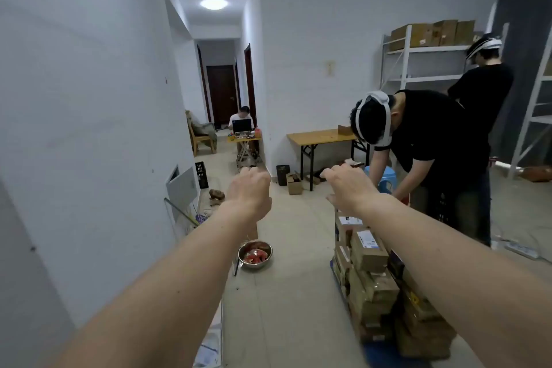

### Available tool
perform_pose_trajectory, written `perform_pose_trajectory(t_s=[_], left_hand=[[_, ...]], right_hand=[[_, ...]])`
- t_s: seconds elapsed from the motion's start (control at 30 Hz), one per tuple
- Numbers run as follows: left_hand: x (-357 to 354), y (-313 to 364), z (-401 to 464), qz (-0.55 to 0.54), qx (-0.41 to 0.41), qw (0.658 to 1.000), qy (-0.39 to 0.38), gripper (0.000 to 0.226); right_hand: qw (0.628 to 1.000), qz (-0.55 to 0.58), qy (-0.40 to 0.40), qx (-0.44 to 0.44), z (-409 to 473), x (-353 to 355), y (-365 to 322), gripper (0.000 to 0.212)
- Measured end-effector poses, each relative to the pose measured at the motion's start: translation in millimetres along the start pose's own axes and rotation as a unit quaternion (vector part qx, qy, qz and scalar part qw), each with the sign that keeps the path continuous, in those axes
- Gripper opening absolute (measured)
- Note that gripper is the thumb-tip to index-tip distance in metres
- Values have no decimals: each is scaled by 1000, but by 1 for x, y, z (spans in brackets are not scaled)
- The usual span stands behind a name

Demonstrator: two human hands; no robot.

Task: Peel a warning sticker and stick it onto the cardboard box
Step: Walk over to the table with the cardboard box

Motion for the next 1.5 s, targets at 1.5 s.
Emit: perform_pose_trajectory(t_s=[1.5], left_hand=[[-242, -152, 455, -68, 3, 995, -67, 77]], right_hand=[[988, 30, -146, -31, 477, -234, 78, 53]])
Point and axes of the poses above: each hand's wrist, its own z-axis towards the middle knuckle, its own x-axis out of the back of the hand, y = z × x, the point moved 8 cm from there along z, towards the middle knuckle, and after that the axes turned 9 degrees about -x, right-handed, at the moved point
